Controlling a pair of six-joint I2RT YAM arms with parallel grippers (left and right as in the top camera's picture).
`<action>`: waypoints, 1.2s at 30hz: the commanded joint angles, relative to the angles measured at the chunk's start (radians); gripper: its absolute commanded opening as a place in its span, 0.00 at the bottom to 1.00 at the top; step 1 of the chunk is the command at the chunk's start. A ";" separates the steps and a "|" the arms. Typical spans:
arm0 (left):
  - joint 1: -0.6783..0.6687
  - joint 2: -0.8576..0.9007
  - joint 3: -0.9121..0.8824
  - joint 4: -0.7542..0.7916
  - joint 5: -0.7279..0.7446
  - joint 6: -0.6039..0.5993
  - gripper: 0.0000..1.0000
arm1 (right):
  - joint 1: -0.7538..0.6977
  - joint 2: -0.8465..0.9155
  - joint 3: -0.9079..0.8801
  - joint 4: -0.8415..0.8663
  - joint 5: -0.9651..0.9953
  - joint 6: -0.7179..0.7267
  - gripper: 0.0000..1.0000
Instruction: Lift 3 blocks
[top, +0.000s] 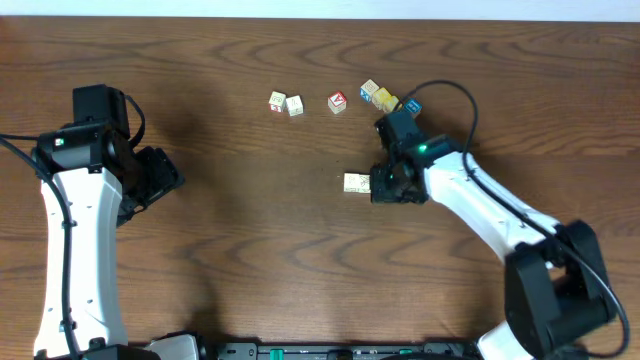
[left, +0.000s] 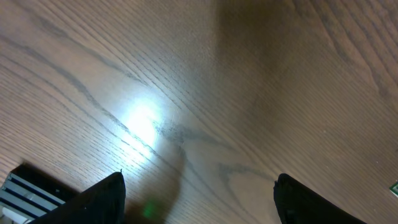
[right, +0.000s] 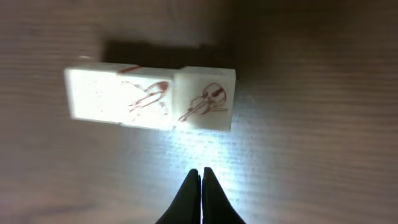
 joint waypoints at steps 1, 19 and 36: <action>0.003 -0.003 0.018 -0.006 -0.007 -0.009 0.77 | -0.023 -0.083 0.072 -0.050 0.003 -0.026 0.02; 0.003 -0.003 0.018 -0.006 -0.007 -0.009 0.77 | 0.002 0.014 0.067 0.172 -0.028 -0.025 0.01; 0.003 -0.003 0.018 -0.006 -0.007 -0.009 0.77 | 0.026 0.077 0.074 0.126 -0.099 -0.026 0.01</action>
